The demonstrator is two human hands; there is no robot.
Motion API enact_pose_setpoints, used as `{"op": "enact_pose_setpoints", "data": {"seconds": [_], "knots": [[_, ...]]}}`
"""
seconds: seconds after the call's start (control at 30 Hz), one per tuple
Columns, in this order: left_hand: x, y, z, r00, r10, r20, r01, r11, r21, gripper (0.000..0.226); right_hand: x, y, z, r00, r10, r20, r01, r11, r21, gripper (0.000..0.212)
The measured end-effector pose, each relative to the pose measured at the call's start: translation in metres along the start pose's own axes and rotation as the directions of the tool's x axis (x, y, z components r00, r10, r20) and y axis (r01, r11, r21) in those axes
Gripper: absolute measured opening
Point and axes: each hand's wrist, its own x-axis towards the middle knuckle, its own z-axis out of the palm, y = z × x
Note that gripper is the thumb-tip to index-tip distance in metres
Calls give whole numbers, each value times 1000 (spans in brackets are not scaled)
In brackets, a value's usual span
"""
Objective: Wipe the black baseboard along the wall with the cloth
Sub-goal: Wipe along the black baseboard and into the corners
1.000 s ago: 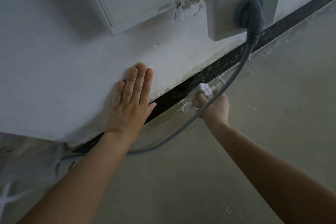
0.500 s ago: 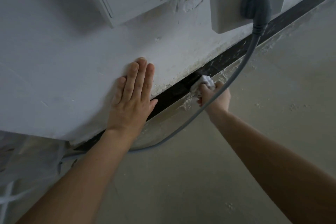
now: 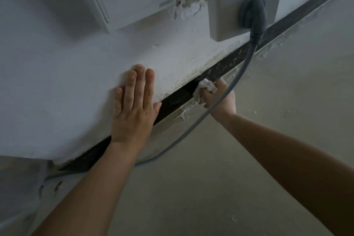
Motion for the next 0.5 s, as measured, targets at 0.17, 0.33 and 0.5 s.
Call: {"op": "enact_pose_setpoints", "data": {"seconds": [0.17,0.33,0.5], "knots": [[1,10,2,998,-52,-24,51,997,-65,84,-11,-7,-15,986,-102,131,113,990,-81,24],[3,16,2,995,-91,-25,88,991,-100,81,-10,-16,-3,947,-237,217,266,957,-115,23],[3,16,4,994,-95,-48,92,993,-72,83,16,-9,-21,994,-89,61,89,996,-5,19]]}}
